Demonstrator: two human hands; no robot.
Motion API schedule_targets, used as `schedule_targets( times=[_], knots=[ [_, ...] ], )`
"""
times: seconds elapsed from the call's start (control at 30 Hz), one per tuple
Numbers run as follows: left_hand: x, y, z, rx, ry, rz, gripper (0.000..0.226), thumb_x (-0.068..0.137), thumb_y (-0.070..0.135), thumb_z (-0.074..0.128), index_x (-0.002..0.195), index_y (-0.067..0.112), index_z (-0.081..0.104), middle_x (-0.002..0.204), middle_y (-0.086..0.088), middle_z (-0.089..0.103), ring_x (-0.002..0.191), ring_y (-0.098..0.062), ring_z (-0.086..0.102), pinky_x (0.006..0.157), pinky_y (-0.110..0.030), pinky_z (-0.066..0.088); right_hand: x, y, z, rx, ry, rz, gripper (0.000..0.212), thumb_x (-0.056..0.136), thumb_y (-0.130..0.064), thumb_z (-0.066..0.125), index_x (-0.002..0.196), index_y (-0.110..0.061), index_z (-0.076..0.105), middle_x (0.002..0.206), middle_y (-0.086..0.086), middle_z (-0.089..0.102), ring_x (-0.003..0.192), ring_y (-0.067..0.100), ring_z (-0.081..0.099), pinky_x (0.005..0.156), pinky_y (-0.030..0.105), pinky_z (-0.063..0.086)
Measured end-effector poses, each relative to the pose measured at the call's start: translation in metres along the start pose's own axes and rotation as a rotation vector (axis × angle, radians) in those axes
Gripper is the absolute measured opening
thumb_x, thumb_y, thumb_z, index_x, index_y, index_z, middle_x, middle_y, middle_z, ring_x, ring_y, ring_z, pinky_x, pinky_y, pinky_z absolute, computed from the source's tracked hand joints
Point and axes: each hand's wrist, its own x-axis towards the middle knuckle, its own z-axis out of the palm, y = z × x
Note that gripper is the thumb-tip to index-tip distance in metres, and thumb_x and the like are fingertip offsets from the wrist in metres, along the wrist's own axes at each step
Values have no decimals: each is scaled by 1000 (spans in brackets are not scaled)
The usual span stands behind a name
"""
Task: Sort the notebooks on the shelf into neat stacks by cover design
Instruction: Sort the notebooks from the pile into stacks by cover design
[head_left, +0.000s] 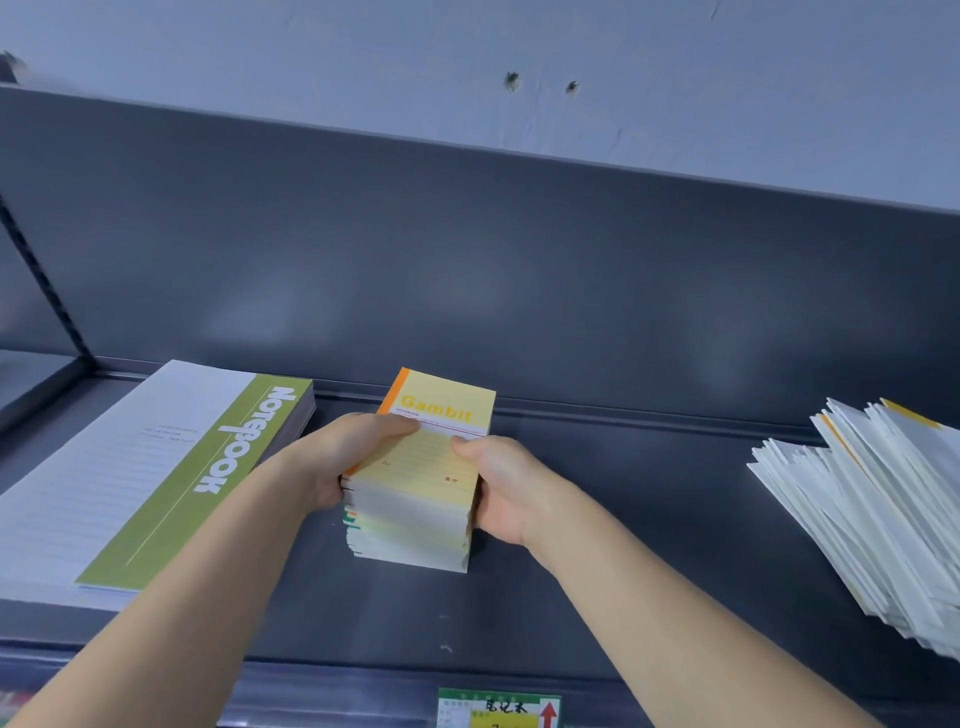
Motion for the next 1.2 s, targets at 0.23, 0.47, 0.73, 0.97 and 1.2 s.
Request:
schedule_targets(
  times=[0.23, 0.47, 0.73, 0.97, 1.2],
  knots=[
    [5, -2, -2, -14, -21, -22, 26, 93, 26, 59, 111, 9, 66, 99, -11, 75, 86, -28, 70, 76, -36, 54, 3, 1, 2, 15, 4, -4, 26, 100, -13, 40, 117, -13, 60, 120, 11, 64, 104, 27, 62, 75, 36, 52],
    [7, 21, 15, 998, 465, 316, 67, 85, 32, 61, 143, 15, 33, 143, -11, 40, 129, -31, 38, 103, -42, 37, 1, -4, -26, -392, 111, -96, 31, 91, -24, 59, 120, -14, 57, 116, -5, 56, 108, 15, 45, 109, 37, 32],
    [5, 36, 114, 1295, 409, 685, 36, 91, 27, 52, 127, 24, 57, 117, -2, 61, 112, -25, 56, 89, -36, 48, -73, -58, -124, -1120, 250, -384, 29, 92, -15, 44, 110, 3, 59, 100, 9, 62, 89, 29, 55, 80, 31, 45],
    [17, 44, 220, 1323, 190, 737, 36, 93, 33, 50, 128, 30, 55, 122, 6, 60, 116, -16, 55, 95, -32, 46, -166, -114, -302, -1367, 762, -352, 25, 87, -20, 57, 101, -2, 68, 110, 8, 66, 104, 26, 59, 80, 31, 45],
    [23, 46, 314, 1236, 30, 734, 31, 94, 36, 50, 123, 30, 58, 106, 12, 59, 104, -12, 56, 90, -28, 46, -198, -75, -439, -990, 779, 100, 51, 90, -60, 46, 105, -13, 60, 109, 4, 61, 98, 22, 57, 79, 30, 42]
  ],
)
